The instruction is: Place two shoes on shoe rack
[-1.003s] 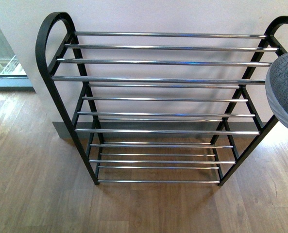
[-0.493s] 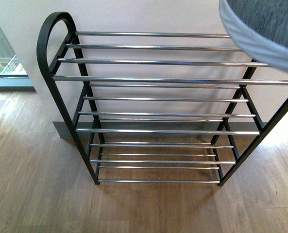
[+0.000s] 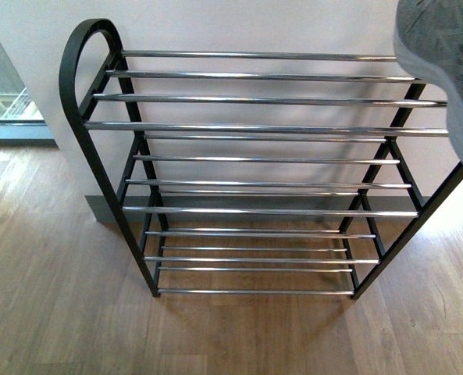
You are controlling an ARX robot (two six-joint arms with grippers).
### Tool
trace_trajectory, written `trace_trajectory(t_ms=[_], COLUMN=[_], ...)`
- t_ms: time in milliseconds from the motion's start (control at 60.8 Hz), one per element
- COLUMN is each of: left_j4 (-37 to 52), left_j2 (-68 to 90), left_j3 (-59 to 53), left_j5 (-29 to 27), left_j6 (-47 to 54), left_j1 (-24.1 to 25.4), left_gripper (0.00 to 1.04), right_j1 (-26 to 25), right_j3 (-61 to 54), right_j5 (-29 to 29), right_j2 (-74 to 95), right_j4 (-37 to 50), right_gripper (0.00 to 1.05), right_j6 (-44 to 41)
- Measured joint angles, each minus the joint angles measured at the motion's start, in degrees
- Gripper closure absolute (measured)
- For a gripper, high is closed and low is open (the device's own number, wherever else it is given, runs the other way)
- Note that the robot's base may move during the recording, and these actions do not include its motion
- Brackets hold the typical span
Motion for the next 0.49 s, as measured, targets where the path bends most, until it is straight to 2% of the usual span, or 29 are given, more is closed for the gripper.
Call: trace_trajectory(t_ms=[197,493], left_j4=[0.00,0.00], left_j2=[0.00,0.00], left_j3=[0.00,0.00], left_j5=[0.00,0.02], left_j6=[0.02,0.02], left_j1=[0.00,0.00], left_gripper=[1.03,1.03], right_j1=[2.86,0.02], right_j3=[5.20,12.94], right_j5=[2.49,5.35], right_j2=[6.62,20.02], right_j4=[0.44,3.30], right_gripper=[1.03,1.03], right_j6=[1.84,4.59])
